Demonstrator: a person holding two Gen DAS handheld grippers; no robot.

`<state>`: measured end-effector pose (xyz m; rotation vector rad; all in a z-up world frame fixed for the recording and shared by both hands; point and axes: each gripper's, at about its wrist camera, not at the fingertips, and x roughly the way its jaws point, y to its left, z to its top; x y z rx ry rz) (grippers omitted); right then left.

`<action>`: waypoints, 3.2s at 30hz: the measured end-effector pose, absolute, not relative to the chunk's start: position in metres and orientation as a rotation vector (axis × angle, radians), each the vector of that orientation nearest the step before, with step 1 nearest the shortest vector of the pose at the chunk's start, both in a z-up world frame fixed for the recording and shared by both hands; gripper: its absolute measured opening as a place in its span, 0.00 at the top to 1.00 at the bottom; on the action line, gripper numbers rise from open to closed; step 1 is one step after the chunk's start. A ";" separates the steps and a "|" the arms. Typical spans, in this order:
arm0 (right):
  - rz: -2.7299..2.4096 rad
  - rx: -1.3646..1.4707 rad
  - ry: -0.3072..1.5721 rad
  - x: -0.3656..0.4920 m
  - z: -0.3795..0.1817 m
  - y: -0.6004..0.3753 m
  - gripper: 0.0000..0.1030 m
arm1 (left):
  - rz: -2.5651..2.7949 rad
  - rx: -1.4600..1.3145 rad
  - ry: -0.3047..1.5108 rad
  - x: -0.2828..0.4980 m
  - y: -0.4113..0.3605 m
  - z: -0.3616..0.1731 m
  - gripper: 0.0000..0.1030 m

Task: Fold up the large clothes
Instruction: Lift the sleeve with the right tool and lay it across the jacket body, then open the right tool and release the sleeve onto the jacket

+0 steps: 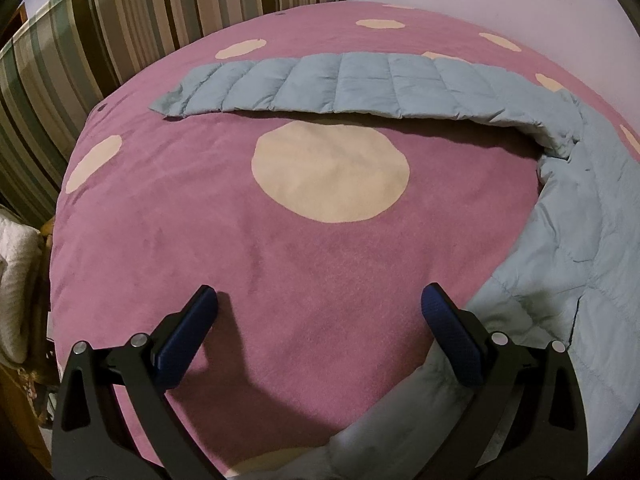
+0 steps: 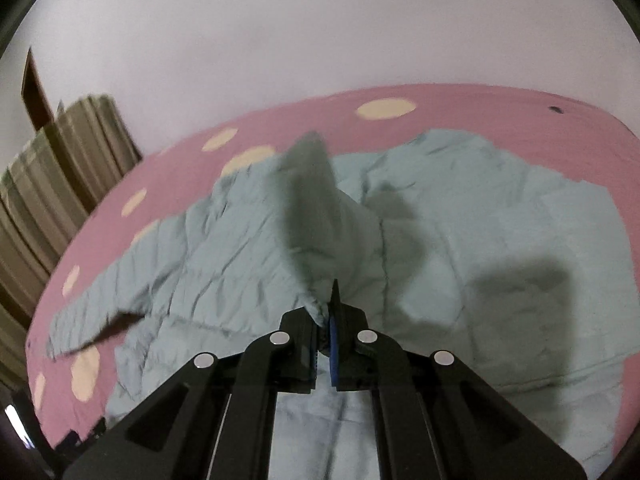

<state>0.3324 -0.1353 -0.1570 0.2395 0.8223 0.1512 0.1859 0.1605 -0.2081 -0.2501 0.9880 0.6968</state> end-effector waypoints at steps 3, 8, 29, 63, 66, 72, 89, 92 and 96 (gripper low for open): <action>0.176 0.226 0.878 0.337 -0.170 -0.122 0.96 | 0.696 -0.252 0.986 0.186 0.160 -0.208 0.02; 0.191 0.193 0.929 0.342 -0.181 -0.103 0.96 | 0.690 -0.261 0.984 0.185 0.162 -0.209 0.02; 0.328 0.089 0.877 0.321 -0.159 -0.050 0.42 | 0.690 -0.262 0.984 0.185 0.161 -0.210 0.02; -0.171 0.090 0.848 0.332 -0.171 -0.214 0.55 | 0.692 -0.261 0.988 0.186 0.159 -0.210 0.02; -0.140 0.068 0.872 0.339 -0.179 -0.194 0.55 | 0.691 -0.264 0.988 0.186 0.160 -0.210 0.02; -0.139 0.070 0.933 0.337 -0.204 -0.182 0.55 | 0.689 -0.266 0.988 0.186 0.160 -0.210 0.02; -0.157 0.048 0.931 0.324 -0.217 -0.180 0.54 | 0.689 -0.267 0.986 0.186 0.160 -0.210 0.02; -0.153 0.053 0.930 0.323 -0.217 -0.181 0.53 | 0.685 -0.274 0.980 0.185 0.161 -0.209 0.02; -0.157 0.053 0.925 0.323 -0.217 -0.182 0.51 | 0.654 -0.260 0.972 0.182 0.162 -0.202 0.02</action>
